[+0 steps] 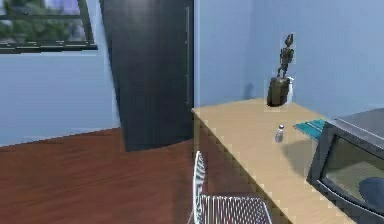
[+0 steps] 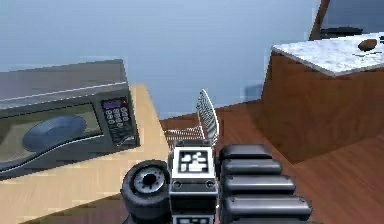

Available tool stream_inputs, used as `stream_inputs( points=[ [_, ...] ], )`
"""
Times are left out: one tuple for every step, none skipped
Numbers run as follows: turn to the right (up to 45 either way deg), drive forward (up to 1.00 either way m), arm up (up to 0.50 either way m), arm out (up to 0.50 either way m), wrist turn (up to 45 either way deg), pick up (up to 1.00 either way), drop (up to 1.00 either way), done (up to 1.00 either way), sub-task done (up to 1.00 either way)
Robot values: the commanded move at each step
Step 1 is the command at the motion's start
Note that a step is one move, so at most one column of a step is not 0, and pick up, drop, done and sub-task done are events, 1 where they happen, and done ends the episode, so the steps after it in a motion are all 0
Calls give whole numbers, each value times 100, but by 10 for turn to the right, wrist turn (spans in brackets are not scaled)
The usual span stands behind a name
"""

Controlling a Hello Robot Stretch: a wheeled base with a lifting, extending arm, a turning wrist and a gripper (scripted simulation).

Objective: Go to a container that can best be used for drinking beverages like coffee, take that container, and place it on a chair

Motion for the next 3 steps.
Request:
stream_inputs(
  points=[
    [330, 0, 0, 0, 0, 0, 0, 0, 0],
    [-450, 0, 0, 0, 0, 0, 0, 0, 0],
    [-450, 0, 0, 0, 0, 0, 0, 0, 0]
  ],
)
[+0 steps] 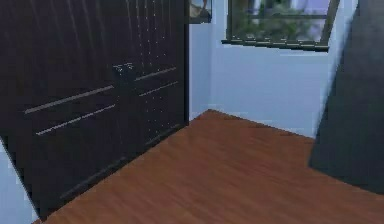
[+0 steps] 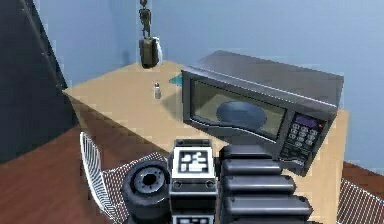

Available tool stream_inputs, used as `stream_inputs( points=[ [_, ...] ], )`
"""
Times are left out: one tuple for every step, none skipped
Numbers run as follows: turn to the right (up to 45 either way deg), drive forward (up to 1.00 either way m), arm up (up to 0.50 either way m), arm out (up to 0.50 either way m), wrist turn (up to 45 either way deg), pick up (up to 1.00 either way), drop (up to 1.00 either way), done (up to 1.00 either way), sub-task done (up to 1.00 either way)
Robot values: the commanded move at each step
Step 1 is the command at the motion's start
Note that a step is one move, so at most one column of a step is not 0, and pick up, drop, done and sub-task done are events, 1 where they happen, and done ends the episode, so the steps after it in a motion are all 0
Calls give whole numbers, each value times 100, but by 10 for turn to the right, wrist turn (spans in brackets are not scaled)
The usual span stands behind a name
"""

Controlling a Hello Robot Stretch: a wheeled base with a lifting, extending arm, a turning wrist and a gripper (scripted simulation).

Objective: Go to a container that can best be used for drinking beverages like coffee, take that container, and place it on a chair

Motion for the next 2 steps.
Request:
stream_inputs(
  points=[
    [-450, 0, 0, 0, 0, 0, 0, 0, 0],
    [-150, 0, 0, 0, 0, 0, 0, 0, 0]
  ],
)
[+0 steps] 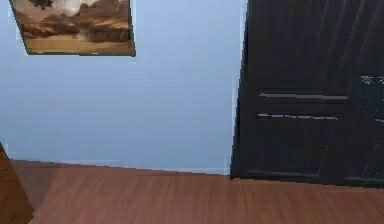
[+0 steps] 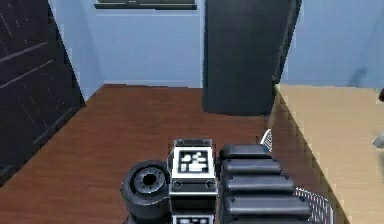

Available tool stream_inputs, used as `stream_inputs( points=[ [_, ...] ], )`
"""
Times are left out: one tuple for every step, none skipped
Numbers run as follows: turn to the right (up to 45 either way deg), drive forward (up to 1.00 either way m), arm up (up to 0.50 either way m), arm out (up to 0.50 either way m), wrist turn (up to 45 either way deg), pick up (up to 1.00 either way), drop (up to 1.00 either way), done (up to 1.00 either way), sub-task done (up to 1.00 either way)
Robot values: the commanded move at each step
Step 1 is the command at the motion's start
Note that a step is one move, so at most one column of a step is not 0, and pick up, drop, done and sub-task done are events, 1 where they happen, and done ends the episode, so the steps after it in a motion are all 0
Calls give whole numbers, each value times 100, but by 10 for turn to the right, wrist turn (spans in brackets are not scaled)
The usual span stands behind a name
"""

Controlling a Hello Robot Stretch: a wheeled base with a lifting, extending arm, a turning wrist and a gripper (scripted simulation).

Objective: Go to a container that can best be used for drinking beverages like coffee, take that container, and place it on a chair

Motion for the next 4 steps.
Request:
stream_inputs(
  points=[
    [450, 0, 0, 0, 0, 0, 0, 0, 0],
    [450, 0, 0, 0, 0, 0, 0, 0, 0],
    [420, 0, 0, 0, 0, 0, 0, 0, 0],
    [-450, 0, 0, 0, 0, 0, 0, 0, 0]
  ],
)
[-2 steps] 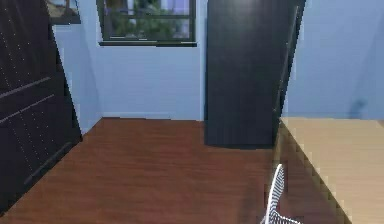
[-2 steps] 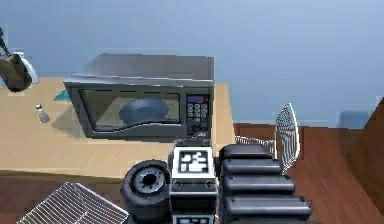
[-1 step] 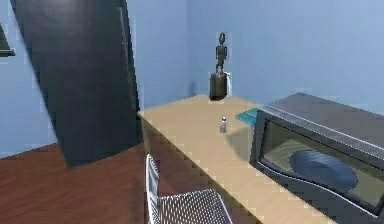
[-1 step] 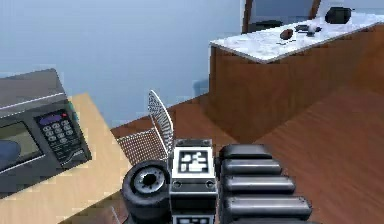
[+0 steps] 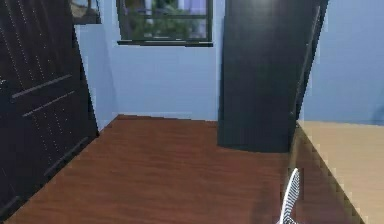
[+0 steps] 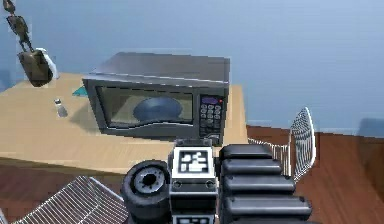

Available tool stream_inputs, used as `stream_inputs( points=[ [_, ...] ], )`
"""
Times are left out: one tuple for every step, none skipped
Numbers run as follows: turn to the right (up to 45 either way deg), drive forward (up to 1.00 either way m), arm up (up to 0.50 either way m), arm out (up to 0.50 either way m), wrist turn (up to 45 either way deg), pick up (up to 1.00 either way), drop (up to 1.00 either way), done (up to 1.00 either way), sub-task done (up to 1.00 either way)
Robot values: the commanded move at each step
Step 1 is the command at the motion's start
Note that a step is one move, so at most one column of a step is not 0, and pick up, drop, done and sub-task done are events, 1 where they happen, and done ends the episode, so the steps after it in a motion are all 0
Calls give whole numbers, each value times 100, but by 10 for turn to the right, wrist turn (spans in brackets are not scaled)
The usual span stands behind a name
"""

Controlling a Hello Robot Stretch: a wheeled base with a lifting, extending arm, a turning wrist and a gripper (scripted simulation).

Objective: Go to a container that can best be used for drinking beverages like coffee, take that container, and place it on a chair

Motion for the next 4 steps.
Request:
stream_inputs(
  points=[
    [-450, 0, 0, 0, 0, 0, 0, 0, 0],
    [-240, 0, 0, 0, 0, 0, 0, 0, 0],
    [450, 0, 0, 0, 0, 0, 0, 0, 0],
    [150, 0, 0, 0, 0, 0, 0, 0, 0]
  ],
)
